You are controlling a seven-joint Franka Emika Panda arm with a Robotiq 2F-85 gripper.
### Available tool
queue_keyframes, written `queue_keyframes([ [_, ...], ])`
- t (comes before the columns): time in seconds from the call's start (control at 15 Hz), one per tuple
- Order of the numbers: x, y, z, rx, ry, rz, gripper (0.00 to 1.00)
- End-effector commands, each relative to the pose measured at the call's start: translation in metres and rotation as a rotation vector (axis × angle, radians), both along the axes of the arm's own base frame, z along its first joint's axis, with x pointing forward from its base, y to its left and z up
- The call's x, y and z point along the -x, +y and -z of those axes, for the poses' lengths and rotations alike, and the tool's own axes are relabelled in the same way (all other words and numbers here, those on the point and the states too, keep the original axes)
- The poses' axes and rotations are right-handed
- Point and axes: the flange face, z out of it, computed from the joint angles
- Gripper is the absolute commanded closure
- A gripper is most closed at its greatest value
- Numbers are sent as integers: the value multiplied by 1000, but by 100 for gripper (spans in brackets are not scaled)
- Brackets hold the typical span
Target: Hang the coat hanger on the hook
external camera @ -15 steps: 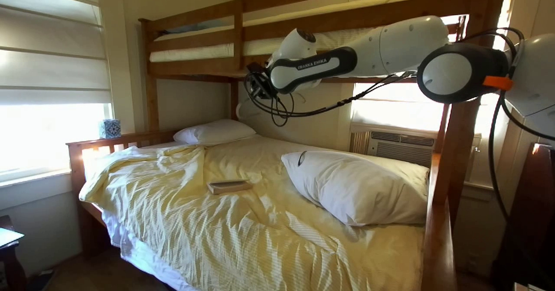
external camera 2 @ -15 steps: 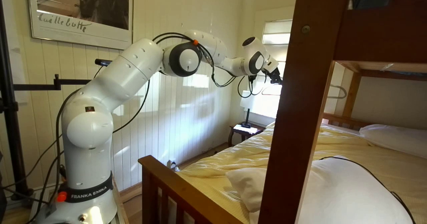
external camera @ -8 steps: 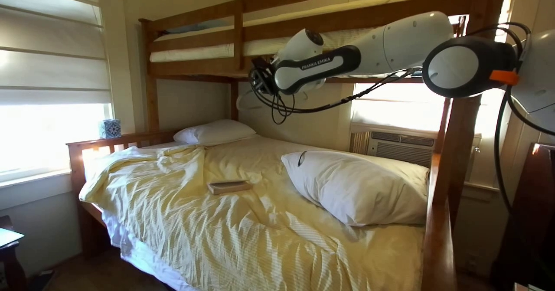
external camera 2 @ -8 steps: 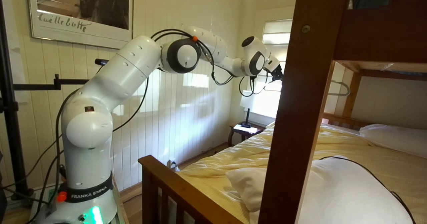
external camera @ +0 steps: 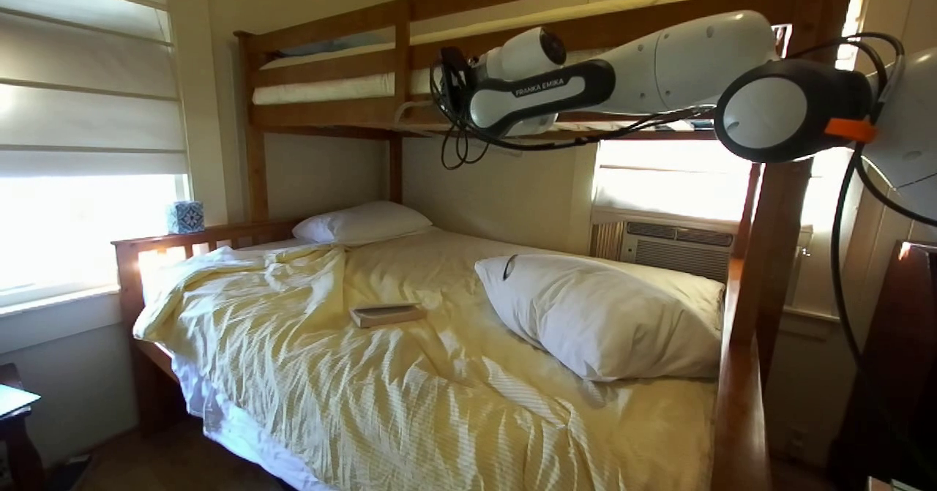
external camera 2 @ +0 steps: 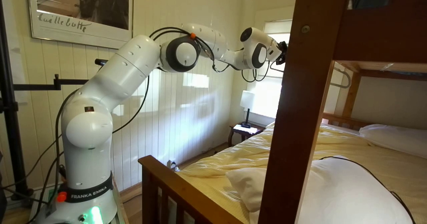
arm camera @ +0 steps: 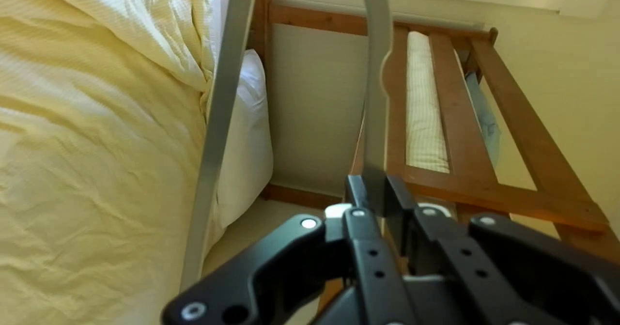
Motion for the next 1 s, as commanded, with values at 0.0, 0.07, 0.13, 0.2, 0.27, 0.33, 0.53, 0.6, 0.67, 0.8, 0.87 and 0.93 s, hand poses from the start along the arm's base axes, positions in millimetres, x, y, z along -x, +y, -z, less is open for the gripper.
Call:
queue_keyframes([
  [0.0,2,-6,-8,-194,-34,10,96],
  [0.07,2,-7,-9,-235,-37,7,96],
  [0.13,3,-6,-10,-274,-45,-6,96],
  [0.2,4,-6,-12,-301,-57,-12,96],
  [0.27,6,-5,-16,-316,-73,-23,96],
  [0.33,6,-1,-17,-286,-54,-38,96],
  [0.53,3,0,-7,-277,-43,-27,86],
  [0.6,1,5,-5,-303,-40,-47,96],
  [0.67,2,3,-12,-368,-70,-49,96],
  [0.8,10,-8,-30,-462,-136,-22,96],
  [0.87,15,-13,-39,-493,-170,-14,96],
  [0.93,20,-17,-49,-523,-209,-8,96],
])
